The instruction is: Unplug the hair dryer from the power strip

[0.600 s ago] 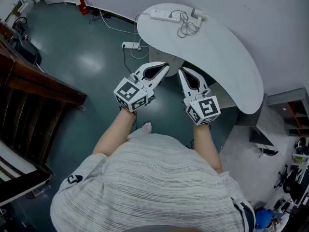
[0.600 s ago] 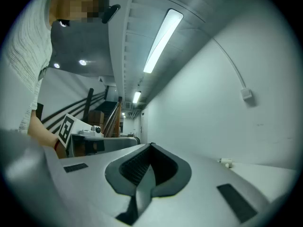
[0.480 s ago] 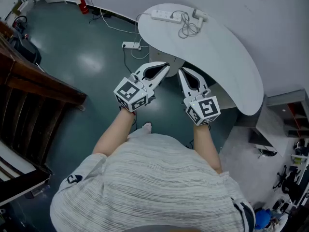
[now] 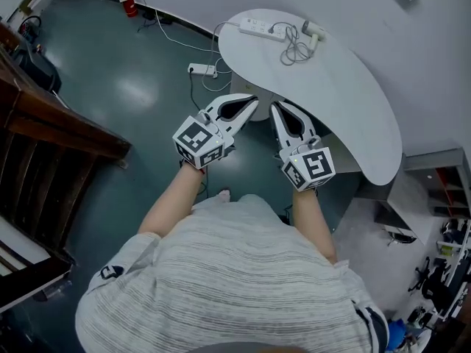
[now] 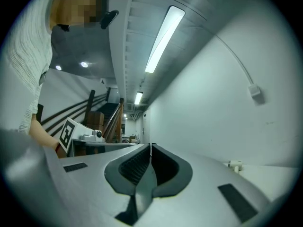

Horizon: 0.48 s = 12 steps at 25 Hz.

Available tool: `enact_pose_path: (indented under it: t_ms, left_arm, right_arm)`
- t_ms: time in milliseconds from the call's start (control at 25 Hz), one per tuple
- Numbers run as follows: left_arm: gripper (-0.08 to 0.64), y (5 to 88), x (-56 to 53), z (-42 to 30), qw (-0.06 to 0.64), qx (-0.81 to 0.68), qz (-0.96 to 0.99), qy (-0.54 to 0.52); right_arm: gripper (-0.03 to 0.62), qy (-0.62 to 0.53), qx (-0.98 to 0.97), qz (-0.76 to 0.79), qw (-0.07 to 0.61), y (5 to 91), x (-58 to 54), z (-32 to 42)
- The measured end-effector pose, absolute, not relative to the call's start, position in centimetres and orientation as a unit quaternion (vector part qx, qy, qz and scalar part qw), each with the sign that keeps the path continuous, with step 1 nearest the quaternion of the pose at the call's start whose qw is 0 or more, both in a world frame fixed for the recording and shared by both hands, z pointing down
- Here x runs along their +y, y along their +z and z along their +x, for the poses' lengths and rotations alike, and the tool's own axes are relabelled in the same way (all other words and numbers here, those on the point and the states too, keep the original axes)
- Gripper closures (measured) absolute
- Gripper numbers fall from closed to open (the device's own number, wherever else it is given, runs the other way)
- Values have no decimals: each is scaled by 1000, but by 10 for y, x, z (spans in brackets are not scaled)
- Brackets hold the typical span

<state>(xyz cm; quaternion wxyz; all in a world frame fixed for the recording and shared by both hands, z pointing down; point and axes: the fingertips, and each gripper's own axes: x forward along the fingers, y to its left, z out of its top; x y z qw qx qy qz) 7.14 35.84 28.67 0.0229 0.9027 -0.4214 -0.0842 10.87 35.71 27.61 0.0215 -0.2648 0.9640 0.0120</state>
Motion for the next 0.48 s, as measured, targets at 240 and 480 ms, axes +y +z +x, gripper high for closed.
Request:
enact_pose_path:
  t_ms: [240, 480]
  left_arm:
    - [551, 293, 335, 60, 29, -428, 900, -78]
    - [551, 303, 282, 49, 30, -440, 895, -66]
  right_arm:
    - [565, 8, 966, -259, 7, 282, 332, 97]
    - [565, 8, 970, -242, 7, 289, 280, 82]
